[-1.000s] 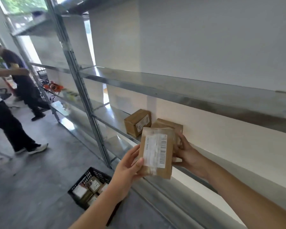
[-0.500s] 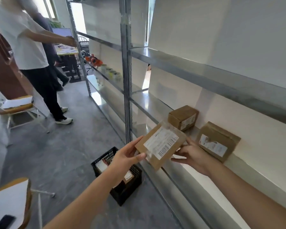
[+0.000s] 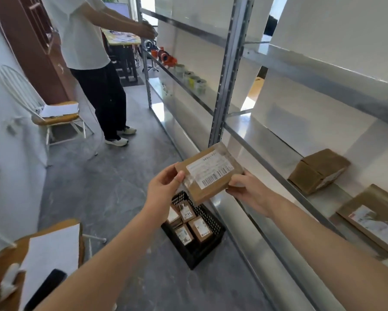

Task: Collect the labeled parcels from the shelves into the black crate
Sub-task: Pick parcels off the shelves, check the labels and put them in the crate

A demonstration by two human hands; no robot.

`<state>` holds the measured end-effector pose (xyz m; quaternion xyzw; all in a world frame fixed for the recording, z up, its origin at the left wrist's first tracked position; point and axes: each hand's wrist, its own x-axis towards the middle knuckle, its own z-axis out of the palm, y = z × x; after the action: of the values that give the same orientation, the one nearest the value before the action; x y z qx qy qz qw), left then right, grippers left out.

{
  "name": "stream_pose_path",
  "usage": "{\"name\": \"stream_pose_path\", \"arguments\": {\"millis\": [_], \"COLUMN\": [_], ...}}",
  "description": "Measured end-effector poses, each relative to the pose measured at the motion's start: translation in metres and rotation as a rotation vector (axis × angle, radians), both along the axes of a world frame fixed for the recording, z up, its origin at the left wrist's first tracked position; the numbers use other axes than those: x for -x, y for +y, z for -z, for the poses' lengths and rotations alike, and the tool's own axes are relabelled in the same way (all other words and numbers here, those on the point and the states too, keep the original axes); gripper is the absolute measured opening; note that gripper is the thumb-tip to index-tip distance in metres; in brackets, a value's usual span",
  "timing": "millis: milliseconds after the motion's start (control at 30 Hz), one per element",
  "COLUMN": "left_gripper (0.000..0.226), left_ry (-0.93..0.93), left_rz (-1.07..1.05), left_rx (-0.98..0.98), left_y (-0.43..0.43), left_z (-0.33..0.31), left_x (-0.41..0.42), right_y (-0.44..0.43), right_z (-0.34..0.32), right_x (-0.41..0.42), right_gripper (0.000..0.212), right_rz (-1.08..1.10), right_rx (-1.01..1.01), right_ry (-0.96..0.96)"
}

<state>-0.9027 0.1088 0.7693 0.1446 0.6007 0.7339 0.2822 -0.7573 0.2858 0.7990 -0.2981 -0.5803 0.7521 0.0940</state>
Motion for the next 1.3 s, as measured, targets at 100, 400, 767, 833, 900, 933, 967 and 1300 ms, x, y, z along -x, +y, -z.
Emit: {"name": "stream_pose_path", "arguments": {"millis": [100, 400, 767, 833, 900, 933, 967, 1300], "left_gripper": [0.034, 0.048, 0.035, 0.035, 0.042, 0.045, 0.046, 0.044], "left_ry": [-0.111, -0.177, -0.046, 0.006, 0.029, 0.021, 0.004, -0.096], "left_rz": [-0.047, -0.086, -0.109, -0.116, -0.133, -0.143, -0.157, -0.127], "left_rx": [-0.017, 0.009, 0.111, 0.134, 0.150, 0.148, 0.149, 0.196], "left_y": [-0.008, 0.000, 0.066, 0.079, 0.094, 0.101, 0.107, 0.158], "left_z": [0.008, 0.022, 0.006, 0.004, 0.008, 0.011, 0.016, 0.048], "left_x": [0.027, 0.076, 0.144, 0.154, 0.164, 0.167, 0.170, 0.190], "right_y": [-0.012, 0.005, 0.088, 0.102, 0.116, 0.123, 0.130, 0.184], "right_z": [0.012, 0.036, 0.037, 0.040, 0.044, 0.047, 0.050, 0.078], "right_x": [0.031, 0.099, 0.194, 0.208, 0.220, 0.225, 0.229, 0.251], "right_gripper": [0.045, 0.038, 0.035, 0.032, 0.032, 0.032, 0.033, 0.035], "right_rz": [0.011, 0.043, -0.033, -0.053, -0.083, -0.091, -0.099, -0.102], "right_rx": [0.073, 0.204, 0.291, 0.277, 0.268, 0.260, 0.248, 0.144], "right_ry": [0.092, 0.067, 0.107, 0.105, 0.112, 0.116, 0.113, 0.031]}}
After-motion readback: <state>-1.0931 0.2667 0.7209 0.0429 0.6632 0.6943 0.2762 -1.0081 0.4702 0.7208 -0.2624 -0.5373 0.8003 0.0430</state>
